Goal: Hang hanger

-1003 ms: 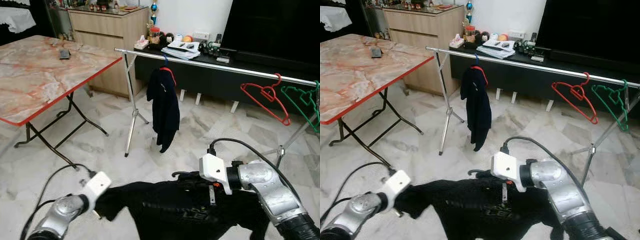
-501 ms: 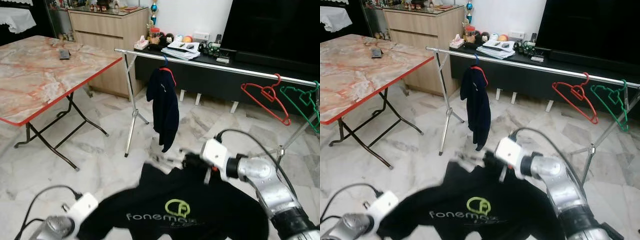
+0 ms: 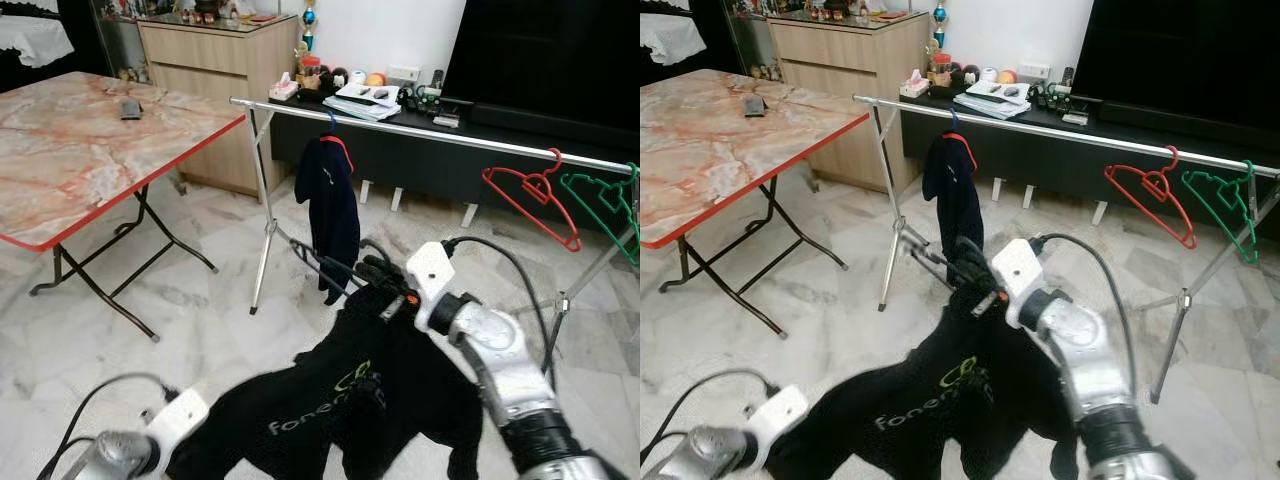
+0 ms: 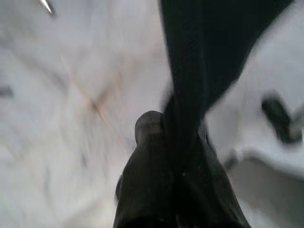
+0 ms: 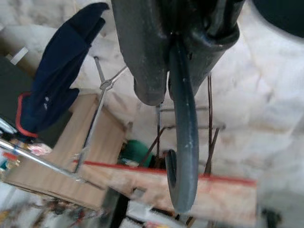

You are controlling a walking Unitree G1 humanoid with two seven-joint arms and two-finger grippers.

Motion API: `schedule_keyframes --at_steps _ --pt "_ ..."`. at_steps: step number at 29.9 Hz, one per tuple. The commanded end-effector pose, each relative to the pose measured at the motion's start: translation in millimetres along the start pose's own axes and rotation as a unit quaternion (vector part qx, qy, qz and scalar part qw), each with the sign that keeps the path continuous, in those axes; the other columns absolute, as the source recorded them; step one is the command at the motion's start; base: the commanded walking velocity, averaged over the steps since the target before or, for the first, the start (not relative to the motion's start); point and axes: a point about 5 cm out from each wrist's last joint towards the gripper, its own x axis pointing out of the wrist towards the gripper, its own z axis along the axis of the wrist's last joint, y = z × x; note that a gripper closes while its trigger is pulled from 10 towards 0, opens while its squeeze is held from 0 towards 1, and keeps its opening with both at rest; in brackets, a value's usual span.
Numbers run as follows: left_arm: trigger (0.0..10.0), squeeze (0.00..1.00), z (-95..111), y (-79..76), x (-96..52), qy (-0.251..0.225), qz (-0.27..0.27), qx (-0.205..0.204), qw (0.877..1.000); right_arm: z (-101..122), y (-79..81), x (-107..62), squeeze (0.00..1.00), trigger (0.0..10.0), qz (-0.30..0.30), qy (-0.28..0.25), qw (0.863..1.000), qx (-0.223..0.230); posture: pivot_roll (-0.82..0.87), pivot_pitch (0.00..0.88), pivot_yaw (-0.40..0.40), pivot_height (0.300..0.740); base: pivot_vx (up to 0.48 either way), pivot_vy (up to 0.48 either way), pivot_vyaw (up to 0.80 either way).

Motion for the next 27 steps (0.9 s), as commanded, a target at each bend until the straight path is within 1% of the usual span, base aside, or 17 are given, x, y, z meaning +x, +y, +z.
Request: schedule_keyframes --at_steps 1,3,4,5,6,9,11,12,14,17,19,20,21,22,23,26,27 --pt "0.0 0.0 27 5.5 -1.1 -0.07 0.0 -0.012 0.997 -4 6.1 3.4 0.0 10.0 -0.024 -0.003 1.0 -0.015 0.1 0.0 -0.036 0.74 0.0 0.0 0.0" --pt "0.0 0.0 42 4.6 -2.4 -0.111 -0.013 -0.034 0.993 -1 3.8 6.5 0.0 10.0 -0.072 -0.022 0.997 -0.004 0.11 0.0 -0.036 0.74 0.0 0.0 0.0" --pt "0.0 0.0 59 -0.6 -5.5 -0.153 -0.048 -0.048 0.986 1 -0.2 9.8 0.0 10.0 -0.133 -0.048 0.989 0.033 0.11 0.0 -0.033 0.74 0.0 0.0 0.0" --pt "0.0 0.0 59 -0.6 -5.5 -0.153 -0.048 -0.048 0.986 1 -0.2 9.8 0.0 10.0 -0.133 -0.048 0.989 0.033 0.11 0.0 -0.033 0.74 0.0 0.0 0.0" --pt "0.0 0.0 68 -7.4 -7.6 -0.171 -0.079 -0.047 0.981 5 -4.0 10.6 0.0 10.0 -0.177 -0.062 0.982 0.026 0.11 0.0 -0.029 0.74 0.0 0.0 0.0" --pt "0.0 0.0 79 -18.6 -10.6 -0.195 -0.119 -0.05 0.972 9 -9.2 10.8 0.0 10.0 -0.24 -0.069 0.968 -0.014 0.1 0.0 -0.023 0.74 0.0 0.0 0.0" --pt "0.0 0.0 90 -23.9 -12.8 -0.22 -0.135 -0.061 0.964 14 -5.8 12.8 0.0 10.0 -0.25 -0.077 0.961 -0.088 0.11 0.0 -0.019 0.74 0.0 0.0 0.0" --pt "0.0 0.0 97 -26.0 -15.2 -0.234 -0.143 -0.066 0.959 19 -2.1 14.1 0.0 10.0 -0.256 -0.09 0.951 -0.15 0.11 0.0 -0.018 0.74 0.0 0.0 0.0" --pt "0.0 0.0 102 -27.1 -17.6 -0.245 -0.149 -0.07 0.955 23 -1.9 13.8 0.0 10.0 -0.276 -0.107 0.941 -0.163 0.11 0.0 -0.017 0.74 0.0 0.0 0.0" --pt "0.0 0.0 112 -27.5 -23.3 -0.27 -0.158 -0.081 0.946 28 -3.6 14.4 0.0 10.0 -0.318 -0.13 0.931 -0.124 0.11 0.0 -0.014 0.74 0.0 0.0 0.0" --pt "0.0 0.0 121 -28.6 -29.6 -0.291 -0.171 -0.092 0.937 19 -3.5 20.6 0.0 10.0 -0.337 -0.129 0.932 0.03 0.12 0.0 -0.014 0.74 0.0 0.0 0.0" --pt "0.0 0.0 123 -28.9 -30.6 -0.295 -0.174 -0.093 0.935 16 -3.0 22.0 0.0 10.0 -0.338 -0.13 0.929 0.075 0.12 0.0 -0.014 0.74 0.0 0.0 0.0" --pt "0.0 0.0 124 -29.4 -32.2 -0.295 -0.177 -0.093 0.934 10 -5.1 23.3 0.0 10.0 -0.354 -0.136 0.907 0.184 0.13 0.0 -0.014 0.74 0.0 0.0 0.0" --pt "0.0 0.0 124 -29.7 -32.6 -0.293 -0.178 -0.092 0.935 8 -6.8 22.7 0.0 10.0 -0.364 -0.14 0.894 0.219 0.13 0.0 -0.014 0.74 0.0 0.0 0.0" --pt "0.0 0.0 123 -30.6 -33.9 -0.289 -0.182 -0.091 0.936 9 -10.1 19.7 0.0 10.0 -0.394 -0.146 0.883 0.211 0.13 0.0 -0.014 0.74 0.0 0.0 0.0" --pt "0.0 0.0 122 -32.5 -35.3 -0.285 -0.187 -0.091 0.936 26 -14.8 13.9 0.0 10.0 -0.432 -0.159 0.888 0.011 0.13 0.0 -0.012 0.74 0.0 0.0 0.0" --pt "0.0 0.0 122 -32.5 -35.3 -0.285 -0.187 -0.091 0.936 26 -14.8 13.9 0.0 10.0 -0.432 -0.159 0.888 0.011 0.13 0.0 -0.012 0.74 0.0 0.0 0.0"
